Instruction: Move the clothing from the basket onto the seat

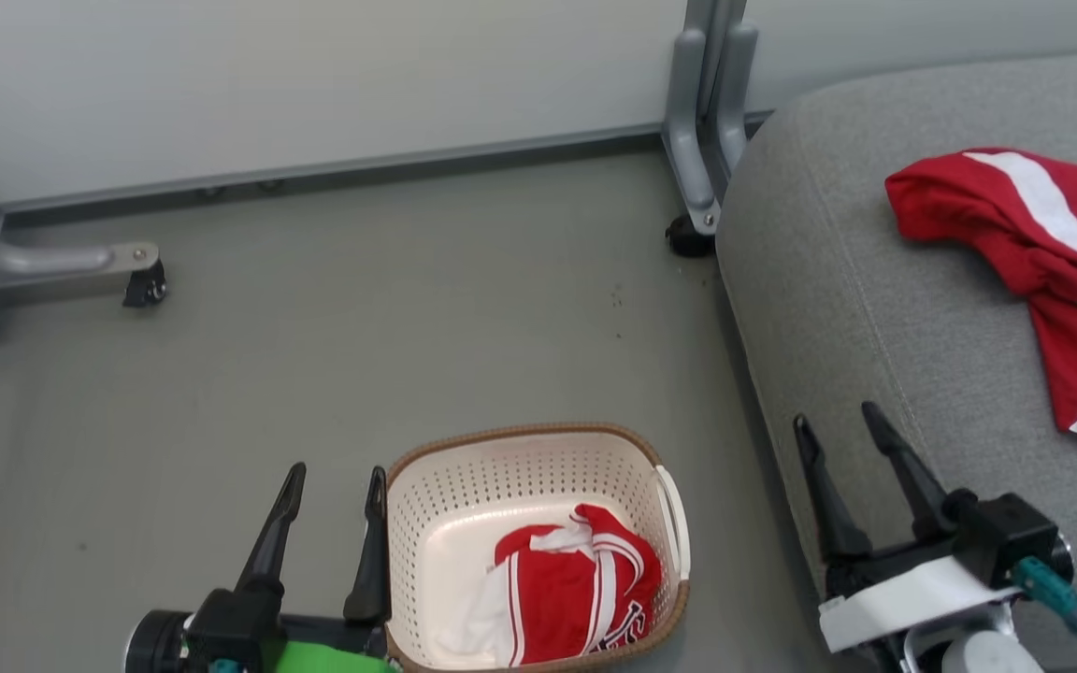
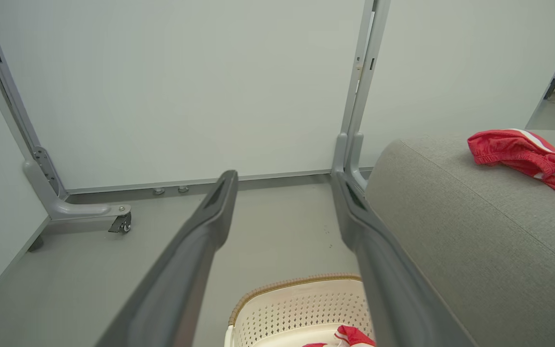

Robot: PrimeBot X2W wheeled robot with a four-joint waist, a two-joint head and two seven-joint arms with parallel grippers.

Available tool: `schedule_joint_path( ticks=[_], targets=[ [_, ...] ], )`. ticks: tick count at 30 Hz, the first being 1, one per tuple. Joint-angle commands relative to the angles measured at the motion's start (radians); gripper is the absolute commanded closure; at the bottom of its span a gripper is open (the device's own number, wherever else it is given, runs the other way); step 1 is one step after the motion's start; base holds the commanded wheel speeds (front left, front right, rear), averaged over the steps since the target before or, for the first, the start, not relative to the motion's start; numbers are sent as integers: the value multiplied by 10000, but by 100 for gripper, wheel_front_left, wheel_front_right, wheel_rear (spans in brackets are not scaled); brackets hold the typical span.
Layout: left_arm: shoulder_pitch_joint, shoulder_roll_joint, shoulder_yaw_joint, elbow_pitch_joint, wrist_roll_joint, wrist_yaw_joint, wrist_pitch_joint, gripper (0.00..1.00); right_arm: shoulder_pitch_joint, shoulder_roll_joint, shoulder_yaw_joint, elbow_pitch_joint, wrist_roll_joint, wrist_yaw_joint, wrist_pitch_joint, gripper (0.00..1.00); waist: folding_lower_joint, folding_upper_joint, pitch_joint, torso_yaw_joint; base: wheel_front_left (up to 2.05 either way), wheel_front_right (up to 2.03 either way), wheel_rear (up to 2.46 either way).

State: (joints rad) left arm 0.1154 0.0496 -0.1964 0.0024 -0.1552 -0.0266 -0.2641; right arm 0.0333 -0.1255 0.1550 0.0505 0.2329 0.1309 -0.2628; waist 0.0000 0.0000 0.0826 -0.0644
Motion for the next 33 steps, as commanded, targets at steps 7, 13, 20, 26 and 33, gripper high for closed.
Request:
schedule_joint_path(
  ticks=[7, 13, 20, 26, 33],
  targets=[
    [-1963, 20, -196, 893, 290, -545, -4, 0, -1181, -155, -630, -475, -104, -1, -31, 0, 0, 0, 2751, -272, 0, 0, 0],
    [-4196, 241, -851, 2520, 998, -951, -3, 0, -2189, -101, -1154, -1118, -73, -3, -31, 0, 0, 0, 4590, -724, 0, 0, 0],
    [-6293, 881, -2930, 4899, 1464, -1044, -4, 0, -2931, 132, -1459, -1709, -124, -1, -31, 0, 0, 0, 5972, -1232, 0, 0, 0],
    [-8345, 1295, -4909, 7259, 1749, -1046, -4, 0, -3490, 233, -1132, -2126, -174, -3, -31, 0, 0, 0, 7131, -1564, 0, 0, 0],
    [-10082, 1204, -6997, 9969, 1058, -1044, 31, 0, -4076, 544, -941, -2687, 107, -3, -31, 0, 0, 0, 8112, -1985, 0, 0, 0]
  ],
)
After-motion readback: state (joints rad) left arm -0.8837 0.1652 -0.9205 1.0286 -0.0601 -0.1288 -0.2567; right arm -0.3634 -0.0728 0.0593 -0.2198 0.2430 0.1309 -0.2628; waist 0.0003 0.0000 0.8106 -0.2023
